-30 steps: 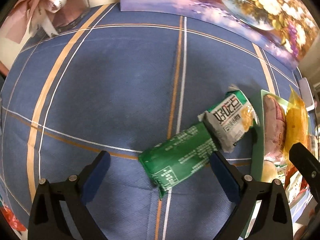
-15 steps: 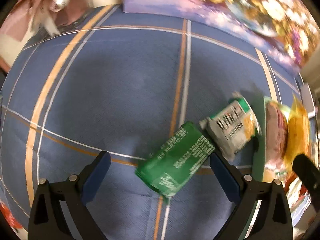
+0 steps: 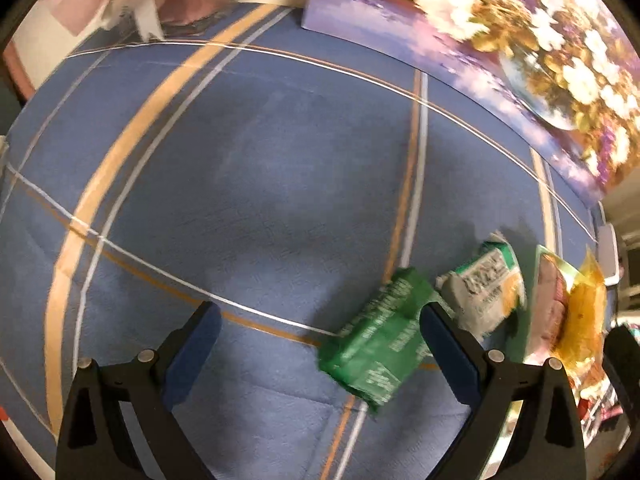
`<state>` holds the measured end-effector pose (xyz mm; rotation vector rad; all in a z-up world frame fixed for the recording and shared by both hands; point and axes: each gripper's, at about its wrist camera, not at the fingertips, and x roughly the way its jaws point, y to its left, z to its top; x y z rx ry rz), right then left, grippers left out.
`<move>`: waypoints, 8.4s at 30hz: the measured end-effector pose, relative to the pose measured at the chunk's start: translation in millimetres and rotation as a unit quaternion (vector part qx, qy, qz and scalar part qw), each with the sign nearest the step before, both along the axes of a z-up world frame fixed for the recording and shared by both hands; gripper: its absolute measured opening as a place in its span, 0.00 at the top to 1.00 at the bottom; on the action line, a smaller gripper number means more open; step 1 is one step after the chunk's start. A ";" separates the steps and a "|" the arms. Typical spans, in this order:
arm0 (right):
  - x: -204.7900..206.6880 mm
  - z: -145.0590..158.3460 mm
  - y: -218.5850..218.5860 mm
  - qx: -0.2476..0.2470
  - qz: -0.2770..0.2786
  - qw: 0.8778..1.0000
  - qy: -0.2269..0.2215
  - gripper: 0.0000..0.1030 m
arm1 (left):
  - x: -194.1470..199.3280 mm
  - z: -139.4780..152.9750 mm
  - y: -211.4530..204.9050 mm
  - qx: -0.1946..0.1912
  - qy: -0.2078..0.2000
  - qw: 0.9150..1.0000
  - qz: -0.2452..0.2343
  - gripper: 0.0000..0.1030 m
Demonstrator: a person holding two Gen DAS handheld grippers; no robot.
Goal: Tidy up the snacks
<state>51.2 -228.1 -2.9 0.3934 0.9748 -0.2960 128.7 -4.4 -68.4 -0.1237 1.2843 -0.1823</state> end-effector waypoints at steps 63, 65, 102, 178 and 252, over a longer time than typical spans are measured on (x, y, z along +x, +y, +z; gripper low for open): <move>73.9 -99.6 86.1 -0.089 0.157 0.976 0.120 0.28 | 29.3 -18.1 5.8 0.007 0.018 1.000 0.020 0.50; 73.9 -99.9 87.7 -0.093 0.155 0.976 0.119 0.28 | 27.7 -17.9 5.6 0.009 0.017 1.000 0.020 0.50; 13.9 -48.6 117.4 -0.095 0.151 0.982 0.059 0.42 | -6.0 51.2 34.7 -0.014 -0.062 0.997 0.049 0.60; -108.5 -46.0 -91.6 0.003 -0.076 0.996 0.044 0.42 | -107.1 33.8 -165.8 -0.003 -0.038 0.982 -0.186 0.60; -140.1 -25.9 -33.2 -0.076 -0.043 0.996 0.013 0.00 | -133.6 55.4 -38.5 0.100 -0.112 0.989 -0.013 0.03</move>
